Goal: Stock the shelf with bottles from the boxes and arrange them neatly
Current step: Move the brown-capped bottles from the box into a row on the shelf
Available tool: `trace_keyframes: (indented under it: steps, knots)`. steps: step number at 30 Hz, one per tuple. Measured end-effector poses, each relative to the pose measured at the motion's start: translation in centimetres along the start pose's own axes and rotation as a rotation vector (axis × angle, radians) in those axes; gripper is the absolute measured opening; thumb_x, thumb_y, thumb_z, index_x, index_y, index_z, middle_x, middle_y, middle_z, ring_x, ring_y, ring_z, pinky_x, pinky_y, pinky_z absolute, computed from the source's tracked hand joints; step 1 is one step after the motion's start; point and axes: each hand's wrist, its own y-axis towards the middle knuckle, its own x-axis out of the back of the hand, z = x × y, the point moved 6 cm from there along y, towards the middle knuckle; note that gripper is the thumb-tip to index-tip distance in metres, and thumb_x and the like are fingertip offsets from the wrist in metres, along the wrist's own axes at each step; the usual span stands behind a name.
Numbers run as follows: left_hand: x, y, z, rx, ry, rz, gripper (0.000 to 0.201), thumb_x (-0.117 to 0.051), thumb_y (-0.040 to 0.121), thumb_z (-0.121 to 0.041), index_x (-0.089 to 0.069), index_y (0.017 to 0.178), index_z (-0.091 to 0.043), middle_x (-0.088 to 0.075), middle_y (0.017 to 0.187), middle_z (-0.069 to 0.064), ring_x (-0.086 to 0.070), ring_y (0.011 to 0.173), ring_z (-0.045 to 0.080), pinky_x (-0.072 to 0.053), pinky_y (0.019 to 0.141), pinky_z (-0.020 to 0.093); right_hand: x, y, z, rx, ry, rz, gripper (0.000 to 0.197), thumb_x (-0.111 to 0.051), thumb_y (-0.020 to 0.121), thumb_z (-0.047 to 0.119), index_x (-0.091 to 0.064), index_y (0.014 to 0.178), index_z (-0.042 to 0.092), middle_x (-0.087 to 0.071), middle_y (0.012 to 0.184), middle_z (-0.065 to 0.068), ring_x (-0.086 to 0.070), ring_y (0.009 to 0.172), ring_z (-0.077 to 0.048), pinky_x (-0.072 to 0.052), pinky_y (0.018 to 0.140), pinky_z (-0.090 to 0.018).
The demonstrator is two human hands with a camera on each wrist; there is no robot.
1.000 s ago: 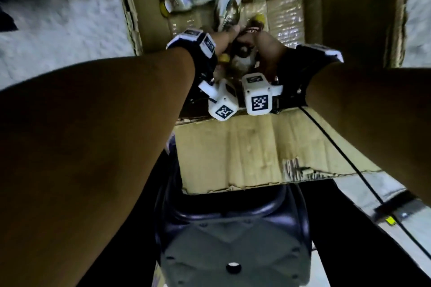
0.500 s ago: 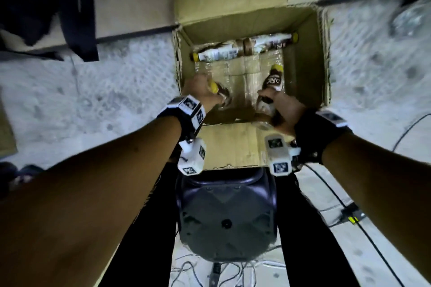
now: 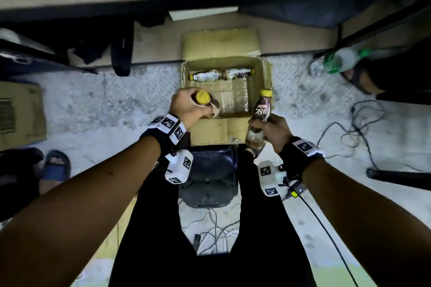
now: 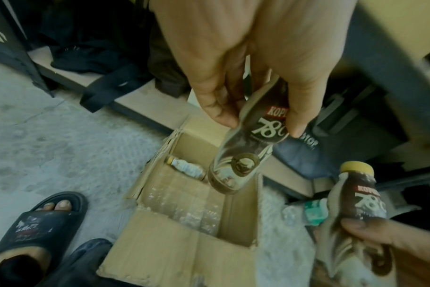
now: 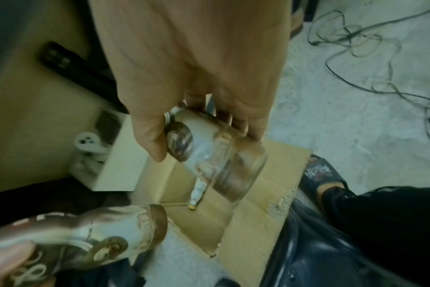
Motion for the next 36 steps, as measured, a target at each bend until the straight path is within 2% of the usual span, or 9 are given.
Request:
trace_keyframes:
  steps: [3, 7, 11, 16, 19, 24, 29, 33, 36]
  knots:
    - [2.7, -4.0, -5.1, -0.076, -0.053, 0.008, 0.049, -0.085, 0.051, -0.030, -0.073, 0.097, -0.019, -0.074, 0.092, -0.006, -0.069, 0.089, 0.011, -0.055, 0.086, 0.028, 1.2, -6.0, 4.2, 0.150, -0.086, 0.001, 0.037, -0.084, 0.065, 0.010, -0.072, 0.100, 0.009, -0.074, 0.088, -0.004, -0.067, 0.080, -0.020, -0.055, 0.080, -0.034]
    - [5.6, -8.1, -11.4, -0.169, -0.102, 0.037, 0.044, -0.084, 0.051, -0.028, -0.073, 0.093, -0.021, -0.074, 0.090, -0.005, -0.069, 0.087, 0.012, -0.056, 0.087, 0.034, 2.2, -13.3, 10.1, 0.331, -0.048, 0.037, 0.042, -0.081, 0.072, -0.001, -0.067, 0.111, 0.001, -0.070, 0.098, -0.006, -0.063, 0.084, -0.013, -0.049, 0.073, -0.014]
    - [8.6, -11.6, -18.4, -0.332, -0.125, 0.062, 0.031, -0.087, 0.059, -0.016, -0.072, 0.084, -0.026, -0.073, 0.085, -0.007, -0.068, 0.080, 0.009, -0.055, 0.084, 0.029, 3.4, -19.5, 16.0, 0.536, -0.042, 0.027, 0.036, -0.083, 0.071, 0.002, -0.069, 0.104, 0.004, -0.073, 0.094, -0.006, -0.066, 0.078, -0.008, -0.053, 0.075, -0.018]
    - [12.1, -14.4, -26.8, -0.547, -0.193, 0.095, 0.031, -0.088, 0.060, -0.016, -0.074, 0.087, -0.019, -0.075, 0.088, 0.002, -0.068, 0.081, 0.013, -0.057, 0.085, 0.034, 5.1, -26.5, 23.9, 0.826, -0.053, -0.006, 0.030, -0.083, 0.072, 0.005, -0.071, 0.099, 0.010, -0.074, 0.093, -0.005, -0.066, 0.079, -0.007, -0.054, 0.080, -0.024]
    - [14.4, -16.6, -32.6, -0.699, -0.210, 0.108, 0.028, -0.085, 0.067, -0.010, -0.073, 0.092, -0.013, -0.073, 0.085, -0.002, -0.064, 0.073, 0.003, -0.055, 0.077, 0.024, 6.4, -30.4, 28.3, 0.952, -0.062, -0.027, 0.030, -0.082, 0.073, 0.004, -0.070, 0.099, 0.011, -0.074, 0.091, -0.001, -0.067, 0.078, -0.004, -0.054, 0.076, -0.022]
    - [19.2, -20.1, -41.7, -0.947, -0.264, 0.064, 0.036, -0.084, 0.070, -0.024, -0.074, 0.103, -0.012, -0.075, 0.098, 0.000, -0.068, 0.090, 0.009, -0.055, 0.089, 0.034, 9.2, -37.5, 35.4, 1.179, -0.041, -0.087, 0.030, -0.082, 0.073, 0.005, -0.071, 0.100, 0.010, -0.075, 0.094, -0.006, -0.068, 0.082, -0.008, -0.055, 0.078, -0.025]
    - [23.2, -23.4, -48.9, -1.160, -0.354, 0.008, 0.022, -0.079, 0.075, -0.020, -0.073, 0.095, -0.013, -0.072, 0.088, 0.002, -0.061, 0.082, 0.010, -0.054, 0.084, 0.042, 10.8, -43.5, 41.6, 1.339, 0.019, -0.077, 0.032, -0.078, 0.077, 0.002, -0.068, 0.108, 0.002, -0.074, 0.102, -0.013, -0.070, 0.089, -0.015, -0.057, 0.084, -0.029]
    - [26.0, -24.1, -52.6, -1.222, -0.325, -0.132, 0.028, -0.078, 0.075, -0.027, -0.074, 0.101, -0.016, -0.075, 0.094, -0.003, -0.069, 0.090, 0.011, -0.055, 0.089, 0.043, 11.4, -45.4, 45.8, 1.390, 0.063, -0.149, 0.033, -0.080, 0.076, 0.005, -0.068, 0.107, 0.001, -0.074, 0.098, -0.013, -0.072, 0.090, -0.022, -0.059, 0.081, -0.035]
    - [26.9, -23.0, -54.0, -1.156, -0.232, -0.246, 0.030, -0.079, 0.069, -0.039, -0.076, 0.095, -0.024, -0.075, 0.086, -0.010, -0.070, 0.089, 0.011, -0.056, 0.086, 0.040, 11.1, -44.5, 48.2, 1.375, 0.048, -0.183, 0.031, -0.080, 0.075, 0.005, -0.068, 0.104, 0.003, -0.075, 0.096, -0.011, -0.072, 0.090, -0.022, -0.059, 0.085, -0.040]
